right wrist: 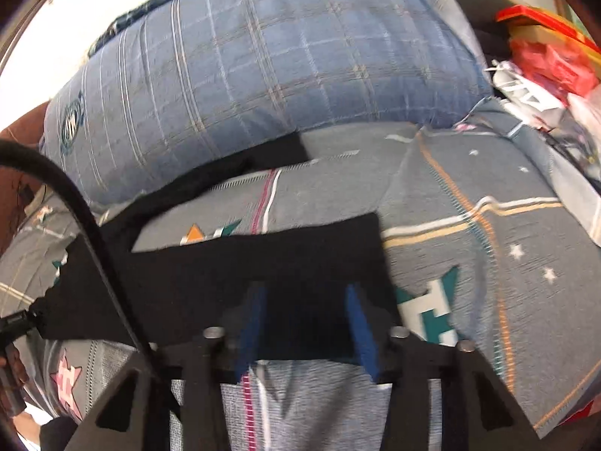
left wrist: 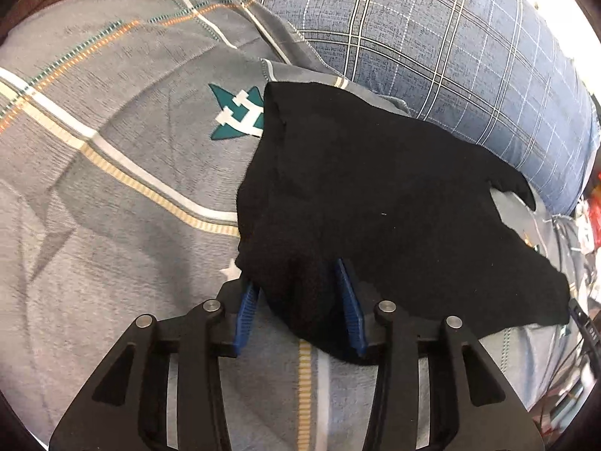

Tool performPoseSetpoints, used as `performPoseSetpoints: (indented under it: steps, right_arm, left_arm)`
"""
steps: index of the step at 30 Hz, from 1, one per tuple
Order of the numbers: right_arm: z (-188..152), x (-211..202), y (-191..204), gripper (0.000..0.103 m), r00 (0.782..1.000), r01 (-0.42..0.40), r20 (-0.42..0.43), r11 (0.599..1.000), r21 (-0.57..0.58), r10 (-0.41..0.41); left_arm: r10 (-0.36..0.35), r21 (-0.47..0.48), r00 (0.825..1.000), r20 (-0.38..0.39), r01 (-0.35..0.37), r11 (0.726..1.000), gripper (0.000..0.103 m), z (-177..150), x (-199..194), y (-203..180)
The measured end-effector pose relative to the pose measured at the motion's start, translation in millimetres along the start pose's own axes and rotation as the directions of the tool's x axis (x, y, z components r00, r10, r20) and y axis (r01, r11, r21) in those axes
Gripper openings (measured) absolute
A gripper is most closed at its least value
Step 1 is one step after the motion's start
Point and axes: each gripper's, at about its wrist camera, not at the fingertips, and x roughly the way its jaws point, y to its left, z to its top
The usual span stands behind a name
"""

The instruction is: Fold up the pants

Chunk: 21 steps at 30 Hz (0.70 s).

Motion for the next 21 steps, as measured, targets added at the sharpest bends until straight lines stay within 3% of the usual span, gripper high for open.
performPoseSetpoints:
  steps: [4,12,21]
  right_arm:
    - [-5.5,8.7,8.8,0.044,1.0,-0.014,-0.026,1.0,0.003,0.015]
    - [7.4,3.4,31.8,0.044,0.998,-0.059,0.011,0.998,-0.03,0.06]
    - [16.4,15.3,68.7,0.045,0.992,-0.123,-0.004,0.988,-0.094,0.123]
  left_arm:
    - [0.025,0.046,0.999,0.023,-0.026,0.999,0.041,0.7,-10.0,-4.3]
    - [0.061,0.08,0.995,0.082,-0.067,0.994,0.041,11.8,-22.7,-19.9]
    - [0.062,0.096,0.987,0.146,-0.077,0.992,0.041,24.5,-38.6,-37.1]
